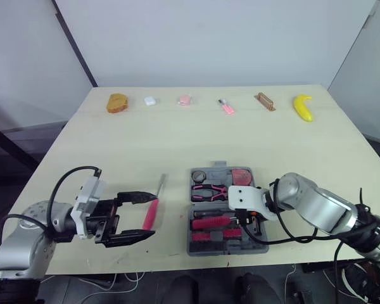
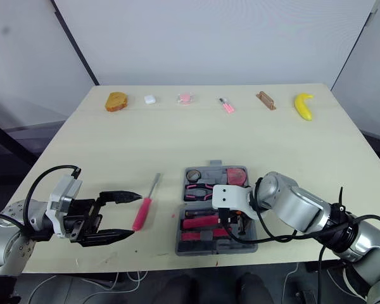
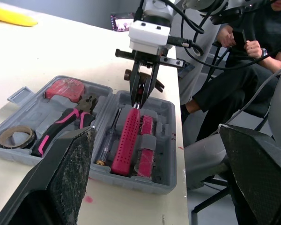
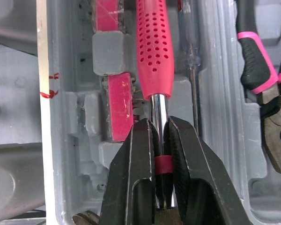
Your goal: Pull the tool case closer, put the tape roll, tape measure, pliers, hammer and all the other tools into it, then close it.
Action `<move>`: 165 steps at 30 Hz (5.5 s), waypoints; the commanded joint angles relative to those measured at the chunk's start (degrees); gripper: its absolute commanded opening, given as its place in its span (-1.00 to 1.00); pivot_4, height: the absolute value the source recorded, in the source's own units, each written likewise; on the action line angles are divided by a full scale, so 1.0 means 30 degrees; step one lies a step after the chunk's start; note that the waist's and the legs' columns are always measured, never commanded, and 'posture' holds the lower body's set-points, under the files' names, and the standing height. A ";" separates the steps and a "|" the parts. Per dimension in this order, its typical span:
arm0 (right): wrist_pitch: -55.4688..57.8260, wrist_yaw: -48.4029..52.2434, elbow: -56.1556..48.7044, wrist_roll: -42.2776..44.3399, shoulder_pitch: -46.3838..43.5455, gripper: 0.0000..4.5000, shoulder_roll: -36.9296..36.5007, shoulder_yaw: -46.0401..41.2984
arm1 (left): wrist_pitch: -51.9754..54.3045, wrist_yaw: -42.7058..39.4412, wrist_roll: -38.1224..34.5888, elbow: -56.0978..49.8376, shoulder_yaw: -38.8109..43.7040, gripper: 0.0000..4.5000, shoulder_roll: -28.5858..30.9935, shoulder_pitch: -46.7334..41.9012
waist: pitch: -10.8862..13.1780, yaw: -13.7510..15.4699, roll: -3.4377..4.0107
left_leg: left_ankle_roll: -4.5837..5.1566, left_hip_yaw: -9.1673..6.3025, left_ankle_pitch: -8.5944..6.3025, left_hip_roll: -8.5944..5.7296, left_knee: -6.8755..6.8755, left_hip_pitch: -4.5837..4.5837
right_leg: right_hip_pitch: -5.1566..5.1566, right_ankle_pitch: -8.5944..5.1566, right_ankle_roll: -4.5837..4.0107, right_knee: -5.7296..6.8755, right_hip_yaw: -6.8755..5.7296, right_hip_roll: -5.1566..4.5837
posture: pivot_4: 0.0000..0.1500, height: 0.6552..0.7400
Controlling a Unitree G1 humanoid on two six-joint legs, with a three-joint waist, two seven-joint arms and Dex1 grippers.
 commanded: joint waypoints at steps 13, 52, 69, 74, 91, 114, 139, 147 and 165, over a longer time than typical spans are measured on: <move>-0.1088 0.0809 0.1565 -0.0816 0.0567 -0.78 0.1510 -0.0339 | -0.2059 -0.0768 0.0078 0.0687 0.0036 1.00 -0.0330 0.1082 | -0.0001 -0.0059 -0.0001 | 0.0000 -0.0001 0.0000 0.0007 -0.0004 -0.0002 | -0.0012 0.0003 -0.0006 0.0004 0.0000 0.0004 | 1.00 1.00; -1.6479 0.2050 1.6252 -0.2157 0.7995 -0.95 0.5692 -0.5544 | -0.3186 -0.0355 0.0299 0.1958 -0.1296 1.00 -0.1581 0.0994 | -0.0242 0.0020 -0.0164 | 0.0000 0.0039 -0.0002 0.0006 -0.0089 0.0344 | 0.0292 -0.0010 -0.0026 -0.0032 0.0018 0.0013 | 1.00 1.00; -1.5178 -0.1565 0.5765 0.5254 1.2177 -0.86 0.5404 -1.5110 | 0.0201 0.9369 -0.0167 0.1185 0.2119 1.00 -0.4643 0.2902 | -0.0178 0.0115 -0.0046 | -0.0005 -0.0020 -0.0009 0.0023 -0.0174 0.0427 | 0.0367 -0.0063 -0.0096 -0.0027 -0.0031 -0.0064 | 1.00 1.00; -1.6500 -0.0656 0.4871 0.5953 1.6589 0.04 0.3229 -1.8701 | -0.0340 0.9779 0.0306 0.2470 0.3100 1.00 -0.4815 0.4120 | -0.0171 0.0266 -0.0044 | -0.0005 -0.0050 -0.0009 -0.0002 -0.0157 0.0310 | 0.0292 -0.0065 -0.0097 -0.0051 -0.0082 -0.0067 | 1.00 1.00; -1.8065 0.1363 0.5849 0.7731 2.2492 0.94 0.1810 -2.4811 | -0.1940 0.9395 0.1197 0.3745 0.3897 1.00 -0.5100 0.6098 | -0.0140 0.0148 -0.0084 | -0.0003 0.0042 -0.0010 0.0032 -0.0151 0.0337 | 0.0293 -0.0119 -0.0160 -0.0078 0.0007 -0.0030 | 1.00 1.00; -0.9023 0.1621 -0.2872 1.1767 1.1416 0.94 -0.1292 -1.7403 | 1.4669 2.6955 0.4142 -0.7142 -0.1321 1.00 -0.8061 -0.0485 | -0.0076 0.0417 -0.0144 | -0.0005 -0.0068 -0.0007 -0.0006 -0.0108 0.0292 | 0.0299 -0.0051 -0.0064 -0.0052 -0.0056 -0.0035 | 1.00 1.00; -0.9173 0.1848 -0.2115 1.0714 1.0736 1.00 -0.0821 -1.6937 | 1.3089 2.7739 0.7608 -0.3754 -0.2716 -0.79 -1.0338 -0.1783 | -0.0073 0.0613 -0.0146 | -0.0009 -0.0148 -0.0003 -0.0072 -0.0107 0.0268 | 0.0302 -0.0051 -0.0071 -0.0042 -0.0112 -0.0075 | 1.00 1.00; -0.9455 0.1856 -0.1973 1.0550 1.1156 1.00 -0.0832 -1.7231 | 1.1727 2.3256 0.5807 -0.4497 -0.1748 -0.79 -0.7904 -0.1197 | -0.0064 0.0470 -0.0142 | -0.0008 -0.0146 -0.0003 -0.0050 -0.0111 0.0270 | 0.0296 -0.0054 -0.0078 -0.0041 -0.0114 -0.0058 | 1.00 1.00; -0.9713 0.4129 -0.2483 1.0927 1.6833 1.00 -0.3776 -2.2214 | 0.8437 0.7728 0.5041 -0.8231 -0.8788 -0.79 0.2644 -0.4447 | 0.0105 0.0740 -0.0084 | -0.0007 -0.0159 -0.0004 -0.0067 -0.0106 0.0184 | 0.0273 -0.0060 -0.0075 -0.0104 -0.0151 -0.0069 | 1.00 1.00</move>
